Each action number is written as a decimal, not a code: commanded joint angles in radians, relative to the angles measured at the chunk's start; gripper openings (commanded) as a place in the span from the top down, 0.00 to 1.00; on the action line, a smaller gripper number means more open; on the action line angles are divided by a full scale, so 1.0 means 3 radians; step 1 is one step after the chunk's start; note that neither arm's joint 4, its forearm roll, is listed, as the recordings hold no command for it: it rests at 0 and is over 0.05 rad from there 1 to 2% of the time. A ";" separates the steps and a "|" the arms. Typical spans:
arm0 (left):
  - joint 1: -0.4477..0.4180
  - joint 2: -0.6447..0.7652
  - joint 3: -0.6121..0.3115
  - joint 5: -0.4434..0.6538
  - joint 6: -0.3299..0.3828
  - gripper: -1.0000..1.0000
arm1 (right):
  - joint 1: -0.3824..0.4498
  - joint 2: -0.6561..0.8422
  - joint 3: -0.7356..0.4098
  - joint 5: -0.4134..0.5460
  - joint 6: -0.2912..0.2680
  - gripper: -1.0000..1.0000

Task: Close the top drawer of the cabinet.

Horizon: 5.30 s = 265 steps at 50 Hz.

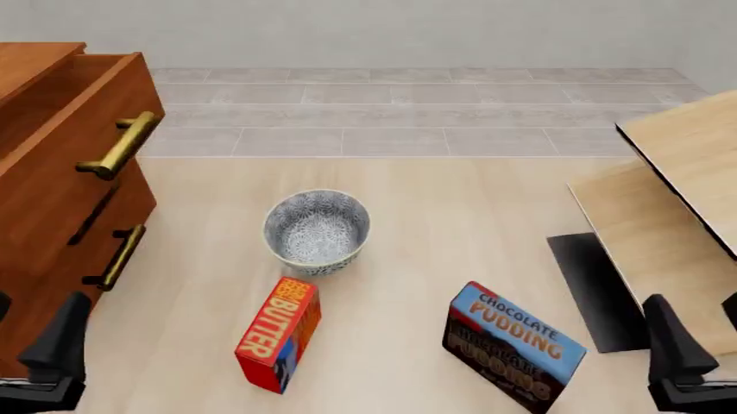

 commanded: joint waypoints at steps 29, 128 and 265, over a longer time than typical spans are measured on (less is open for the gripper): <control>-0.0176 -0.0087 0.0008 0.0001 0.0584 0.00 | -0.0088 -0.0083 0.0047 0.0047 0.0087 0.00; -0.0462 0.2438 -0.0291 -0.2480 0.2815 0.00 | 0.0106 -0.0084 0.0038 0.0149 0.0188 0.00; -0.0015 0.3332 -0.0583 -0.3029 0.3350 0.00 | 0.0096 -0.0095 0.0045 0.0142 0.0144 0.00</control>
